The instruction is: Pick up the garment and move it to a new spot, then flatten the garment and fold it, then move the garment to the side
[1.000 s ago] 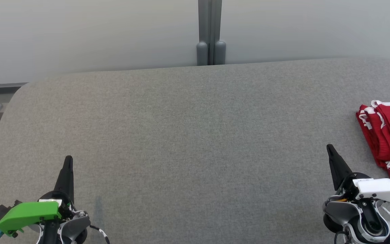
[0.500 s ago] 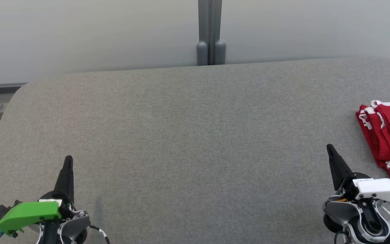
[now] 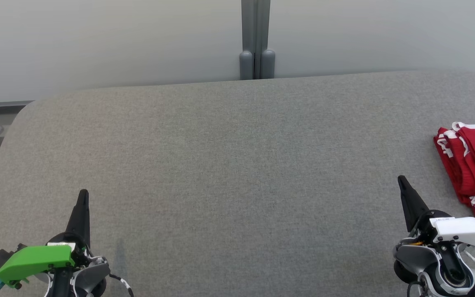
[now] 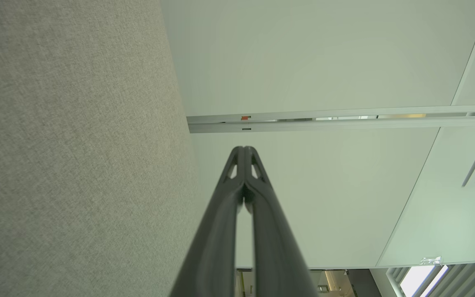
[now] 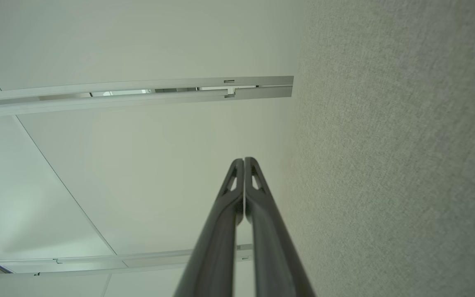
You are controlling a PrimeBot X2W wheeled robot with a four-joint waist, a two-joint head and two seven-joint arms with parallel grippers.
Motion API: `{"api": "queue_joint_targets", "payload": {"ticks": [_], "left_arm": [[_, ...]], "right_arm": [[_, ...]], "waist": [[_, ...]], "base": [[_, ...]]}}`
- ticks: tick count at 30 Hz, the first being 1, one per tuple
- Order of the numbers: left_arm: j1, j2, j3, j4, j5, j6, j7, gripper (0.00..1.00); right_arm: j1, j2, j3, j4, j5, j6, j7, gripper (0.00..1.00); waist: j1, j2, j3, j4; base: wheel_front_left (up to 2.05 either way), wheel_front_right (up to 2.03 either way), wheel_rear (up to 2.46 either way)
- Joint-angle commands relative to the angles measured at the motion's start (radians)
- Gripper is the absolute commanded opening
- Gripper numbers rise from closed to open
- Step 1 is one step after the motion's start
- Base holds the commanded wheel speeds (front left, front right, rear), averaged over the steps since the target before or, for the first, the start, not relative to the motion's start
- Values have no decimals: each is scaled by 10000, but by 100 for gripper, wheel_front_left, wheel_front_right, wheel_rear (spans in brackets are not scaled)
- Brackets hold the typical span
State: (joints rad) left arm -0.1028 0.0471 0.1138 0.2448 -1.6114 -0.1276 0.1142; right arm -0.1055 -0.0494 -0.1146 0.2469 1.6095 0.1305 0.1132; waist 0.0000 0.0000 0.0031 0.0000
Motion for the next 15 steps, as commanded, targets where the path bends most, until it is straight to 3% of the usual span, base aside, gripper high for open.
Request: {"api": "queue_joint_targets", "payload": {"ticks": [1, 15], "left_arm": [[-112, 59, 19, -13, -31, -59, 33, 0], [-112, 59, 20, -14, -31, -60, 33, 0]], "right_arm": [[-60, -6, -12, -47, 66, 4, 32, 0], [-60, -8, -11, -47, 66, 4, 32, 0]], "waist": [[0, 0, 0, 0], [0, 0, 0, 0]], "base": [[0, 0, 0], [0, 0, 0]]}}
